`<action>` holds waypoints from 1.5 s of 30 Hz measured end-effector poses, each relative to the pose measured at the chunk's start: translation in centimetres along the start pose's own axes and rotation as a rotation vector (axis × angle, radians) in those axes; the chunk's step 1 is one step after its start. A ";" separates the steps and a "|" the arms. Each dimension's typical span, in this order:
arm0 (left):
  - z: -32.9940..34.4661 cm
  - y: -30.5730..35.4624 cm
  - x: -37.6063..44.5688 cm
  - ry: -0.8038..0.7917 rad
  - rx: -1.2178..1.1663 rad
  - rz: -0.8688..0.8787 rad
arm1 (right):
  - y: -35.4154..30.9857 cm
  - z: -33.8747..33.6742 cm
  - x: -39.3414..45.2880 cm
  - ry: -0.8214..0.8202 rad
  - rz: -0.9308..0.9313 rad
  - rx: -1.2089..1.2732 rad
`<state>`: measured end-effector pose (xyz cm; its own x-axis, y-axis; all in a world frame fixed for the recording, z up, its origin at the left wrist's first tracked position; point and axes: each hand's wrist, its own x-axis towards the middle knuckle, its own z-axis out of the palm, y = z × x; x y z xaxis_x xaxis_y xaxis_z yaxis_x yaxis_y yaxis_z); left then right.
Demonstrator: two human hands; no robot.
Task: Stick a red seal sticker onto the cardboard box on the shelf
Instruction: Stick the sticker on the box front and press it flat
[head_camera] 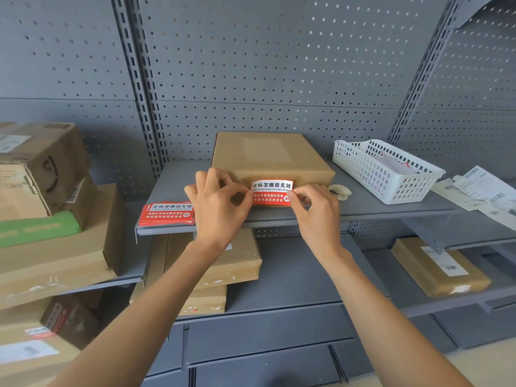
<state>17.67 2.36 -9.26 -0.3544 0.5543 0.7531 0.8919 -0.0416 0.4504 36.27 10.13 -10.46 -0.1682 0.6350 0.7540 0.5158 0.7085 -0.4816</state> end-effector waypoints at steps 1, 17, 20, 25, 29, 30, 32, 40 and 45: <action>0.0 0.0 0.0 0.000 0.005 0.001 | 0.0 0.0 0.0 0.002 0.004 -0.004; 0.0 0.1 0.3 0.042 0.095 0.005 | -0.2 -0.3 0.9 0.058 0.076 -0.063; -0.1 0.3 0.5 0.046 0.081 0.011 | -0.5 -0.7 0.8 0.082 0.111 -0.100; 0.2 0.0 1.0 -0.015 0.072 0.090 | -0.7 -0.7 1.2 0.106 0.080 -0.192; 0.5 0.3 1.5 -0.097 -0.034 0.028 | -0.5 0.1 1.9 0.012 0.087 -0.092; 0.6 0.5 1.5 -0.112 -0.065 0.001 | -0.5 0.3 2.0 -0.001 0.102 -0.075; 0.9 0.8 1.7 -0.115 -0.103 -0.032 | -0.7 0.8 2.2 -0.004 0.124 -0.070; 0.6 1.5 2.9 -0.061 -0.108 -0.046 | -2.2 0.4 3.8 0.087 0.169 -0.057; -1.7 3.8 6.2 -0.035 -0.120 -0.041 | -4.9 -2.0 7.1 0.100 0.163 -0.096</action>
<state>18.34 4.22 -2.06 -0.3781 0.5860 0.7166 0.8362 -0.1161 0.5361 34.20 10.62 -1.86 0.0062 0.7017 0.7124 0.6080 0.5630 -0.5598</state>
